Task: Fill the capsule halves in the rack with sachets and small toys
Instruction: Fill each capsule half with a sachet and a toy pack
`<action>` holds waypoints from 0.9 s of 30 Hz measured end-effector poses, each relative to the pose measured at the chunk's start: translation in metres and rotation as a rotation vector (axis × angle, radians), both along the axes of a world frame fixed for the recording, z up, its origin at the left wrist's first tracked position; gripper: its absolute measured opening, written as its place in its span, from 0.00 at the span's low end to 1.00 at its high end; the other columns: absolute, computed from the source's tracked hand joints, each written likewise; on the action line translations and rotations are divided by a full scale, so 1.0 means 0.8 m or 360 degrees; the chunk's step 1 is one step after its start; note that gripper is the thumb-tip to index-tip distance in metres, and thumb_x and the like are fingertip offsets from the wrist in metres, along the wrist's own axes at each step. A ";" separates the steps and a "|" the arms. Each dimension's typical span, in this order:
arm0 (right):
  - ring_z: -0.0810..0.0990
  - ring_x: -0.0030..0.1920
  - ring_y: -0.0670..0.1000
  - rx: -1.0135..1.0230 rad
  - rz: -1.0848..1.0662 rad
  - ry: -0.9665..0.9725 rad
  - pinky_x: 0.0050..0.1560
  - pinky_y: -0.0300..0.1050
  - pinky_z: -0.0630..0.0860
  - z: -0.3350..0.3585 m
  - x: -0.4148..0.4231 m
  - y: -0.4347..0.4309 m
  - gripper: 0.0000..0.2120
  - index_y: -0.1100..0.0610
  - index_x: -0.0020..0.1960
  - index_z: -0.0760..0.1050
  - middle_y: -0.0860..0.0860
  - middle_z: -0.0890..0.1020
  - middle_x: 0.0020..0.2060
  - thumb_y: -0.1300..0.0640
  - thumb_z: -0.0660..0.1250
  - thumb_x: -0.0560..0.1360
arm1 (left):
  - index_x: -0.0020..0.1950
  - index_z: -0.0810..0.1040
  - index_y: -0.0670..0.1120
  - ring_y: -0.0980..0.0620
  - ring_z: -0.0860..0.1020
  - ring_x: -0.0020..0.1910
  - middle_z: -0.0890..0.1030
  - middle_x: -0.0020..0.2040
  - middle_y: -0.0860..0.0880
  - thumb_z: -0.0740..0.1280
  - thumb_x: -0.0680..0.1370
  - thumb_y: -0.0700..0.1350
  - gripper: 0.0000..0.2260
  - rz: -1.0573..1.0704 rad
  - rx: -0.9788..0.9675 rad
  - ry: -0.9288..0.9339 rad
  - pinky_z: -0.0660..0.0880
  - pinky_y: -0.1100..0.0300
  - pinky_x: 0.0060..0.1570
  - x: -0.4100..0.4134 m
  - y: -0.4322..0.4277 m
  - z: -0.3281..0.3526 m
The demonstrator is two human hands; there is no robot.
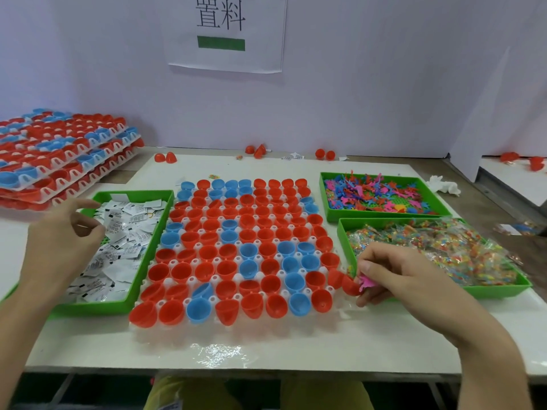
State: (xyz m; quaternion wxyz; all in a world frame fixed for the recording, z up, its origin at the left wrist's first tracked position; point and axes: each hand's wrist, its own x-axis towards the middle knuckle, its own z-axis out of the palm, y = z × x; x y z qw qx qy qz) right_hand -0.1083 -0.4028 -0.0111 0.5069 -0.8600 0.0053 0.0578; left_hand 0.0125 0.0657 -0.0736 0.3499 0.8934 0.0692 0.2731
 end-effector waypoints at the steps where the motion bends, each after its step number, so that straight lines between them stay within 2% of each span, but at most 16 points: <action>1: 0.87 0.38 0.55 -0.0023 0.0031 0.0023 0.42 0.49 0.80 -0.001 0.000 0.001 0.11 0.59 0.42 0.76 0.52 0.84 0.36 0.61 0.62 0.82 | 0.60 0.74 0.55 0.62 0.80 0.39 0.83 0.40 0.54 0.71 0.75 0.37 0.19 0.0002 0.0004 0.0005 0.76 0.59 0.39 0.000 0.000 0.000; 4: 0.87 0.39 0.54 -0.0096 0.0113 0.0077 0.40 0.46 0.80 -0.002 -0.002 0.002 0.11 0.57 0.41 0.76 0.52 0.84 0.37 0.59 0.63 0.82 | 0.63 0.73 0.56 0.61 0.80 0.37 0.82 0.41 0.55 0.70 0.75 0.37 0.21 0.0005 0.0018 0.0030 0.77 0.58 0.36 -0.001 -0.002 0.001; 7: 0.87 0.39 0.53 -0.0122 0.0150 0.0101 0.38 0.41 0.80 -0.001 -0.002 0.002 0.11 0.56 0.41 0.75 0.51 0.84 0.38 0.60 0.62 0.82 | 0.59 0.78 0.55 0.55 0.82 0.35 0.81 0.41 0.54 0.69 0.76 0.35 0.18 -0.0003 0.0022 0.0056 0.77 0.57 0.34 -0.001 -0.004 0.003; 8: 0.87 0.40 0.53 -0.0126 0.0155 0.0110 0.38 0.41 0.80 -0.001 -0.002 0.001 0.11 0.56 0.41 0.75 0.51 0.85 0.38 0.60 0.62 0.82 | 0.57 0.79 0.53 0.54 0.82 0.35 0.81 0.41 0.53 0.69 0.76 0.35 0.16 -0.0006 0.0037 0.0059 0.77 0.60 0.34 -0.002 -0.005 0.004; 10: 0.87 0.40 0.52 -0.0148 0.0177 0.0135 0.38 0.40 0.80 -0.002 -0.001 0.002 0.10 0.57 0.42 0.76 0.51 0.85 0.40 0.60 0.62 0.82 | 0.52 0.83 0.50 0.60 0.81 0.34 0.82 0.40 0.53 0.69 0.76 0.34 0.12 0.0014 0.0076 0.0053 0.74 0.71 0.27 -0.005 -0.010 0.007; 11: 0.87 0.40 0.51 -0.0169 0.0197 0.0149 0.38 0.40 0.80 -0.003 0.000 0.002 0.10 0.58 0.43 0.76 0.51 0.86 0.41 0.59 0.62 0.82 | 0.50 0.84 0.49 0.65 0.79 0.35 0.82 0.41 0.52 0.69 0.75 0.34 0.12 0.0037 0.0078 0.0052 0.71 0.76 0.27 -0.008 -0.014 0.010; 13: 0.87 0.40 0.50 -0.0207 0.0236 0.0157 0.39 0.39 0.79 -0.005 0.002 0.004 0.10 0.58 0.43 0.77 0.50 0.86 0.41 0.59 0.63 0.82 | 0.45 0.85 0.47 0.71 0.77 0.37 0.82 0.44 0.49 0.69 0.74 0.32 0.11 0.0055 0.0078 0.0051 0.69 0.82 0.32 -0.015 -0.024 0.017; 14: 0.86 0.40 0.50 -0.0214 0.0247 0.0150 0.38 0.38 0.79 -0.005 0.002 0.005 0.10 0.59 0.43 0.77 0.50 0.86 0.40 0.60 0.63 0.81 | 0.43 0.85 0.46 0.68 0.78 0.38 0.82 0.45 0.48 0.68 0.74 0.31 0.11 0.0064 0.0084 0.0060 0.68 0.82 0.33 -0.018 -0.028 0.020; 16: 0.86 0.39 0.51 -0.0208 0.0255 0.0138 0.38 0.38 0.78 -0.005 0.004 0.006 0.10 0.59 0.42 0.78 0.51 0.86 0.40 0.61 0.63 0.81 | 0.43 0.85 0.45 0.59 0.79 0.37 0.82 0.46 0.46 0.68 0.74 0.32 0.10 0.0086 0.0096 0.0090 0.69 0.81 0.34 -0.021 -0.032 0.024; 17: 0.86 0.39 0.51 -0.0206 0.0259 0.0139 0.37 0.37 0.77 -0.005 0.004 0.006 0.10 0.60 0.42 0.78 0.51 0.86 0.40 0.61 0.64 0.80 | 0.43 0.85 0.45 0.57 0.79 0.38 0.82 0.46 0.46 0.68 0.75 0.32 0.10 0.0092 0.0095 0.0104 0.70 0.79 0.34 -0.022 -0.033 0.027; 19: 0.86 0.39 0.51 -0.0207 0.0262 0.0130 0.37 0.37 0.78 -0.006 0.004 0.005 0.10 0.60 0.42 0.78 0.52 0.86 0.40 0.62 0.64 0.80 | 0.46 0.85 0.45 0.51 0.79 0.41 0.83 0.49 0.44 0.70 0.76 0.36 0.06 0.0088 0.0112 0.0143 0.73 0.72 0.38 -0.022 -0.035 0.030; 20: 0.86 0.39 0.51 -0.0208 0.0263 0.0114 0.37 0.37 0.78 -0.006 0.005 0.003 0.10 0.59 0.41 0.79 0.52 0.86 0.40 0.63 0.64 0.80 | 0.50 0.85 0.45 0.48 0.79 0.44 0.82 0.52 0.43 0.71 0.76 0.39 0.05 0.0104 0.0173 0.0171 0.75 0.64 0.45 -0.022 -0.035 0.030; 22: 0.86 0.39 0.51 -0.0213 0.0268 0.0079 0.38 0.38 0.78 -0.006 0.005 0.002 0.13 0.55 0.39 0.80 0.52 0.86 0.39 0.63 0.64 0.80 | 0.57 0.83 0.46 0.43 0.77 0.54 0.80 0.58 0.41 0.72 0.76 0.41 0.10 0.0174 0.0399 0.0123 0.75 0.48 0.56 -0.019 -0.038 0.031; 23: 0.86 0.39 0.50 -0.0226 0.0282 0.0062 0.38 0.39 0.78 -0.006 0.005 0.002 0.14 0.53 0.38 0.80 0.52 0.86 0.39 0.62 0.64 0.80 | 0.58 0.82 0.47 0.42 0.75 0.57 0.79 0.59 0.42 0.73 0.75 0.41 0.12 0.0177 0.0494 0.0023 0.73 0.44 0.59 -0.015 -0.041 0.034; 25: 0.86 0.39 0.50 -0.0260 0.0319 0.0029 0.39 0.40 0.79 -0.008 0.006 0.002 0.14 0.49 0.39 0.80 0.51 0.86 0.40 0.62 0.64 0.80 | 0.57 0.83 0.49 0.47 0.74 0.56 0.80 0.59 0.45 0.72 0.75 0.40 0.11 0.0018 0.0594 -0.0111 0.71 0.47 0.58 0.002 -0.056 0.051; 27: 0.86 0.38 0.51 -0.0272 0.0342 -0.0003 0.39 0.41 0.79 -0.012 0.008 0.001 0.13 0.48 0.40 0.80 0.52 0.86 0.40 0.61 0.64 0.80 | 0.55 0.84 0.52 0.51 0.75 0.54 0.81 0.58 0.49 0.72 0.76 0.43 0.09 -0.0240 0.0656 0.0026 0.73 0.50 0.56 0.033 -0.073 0.069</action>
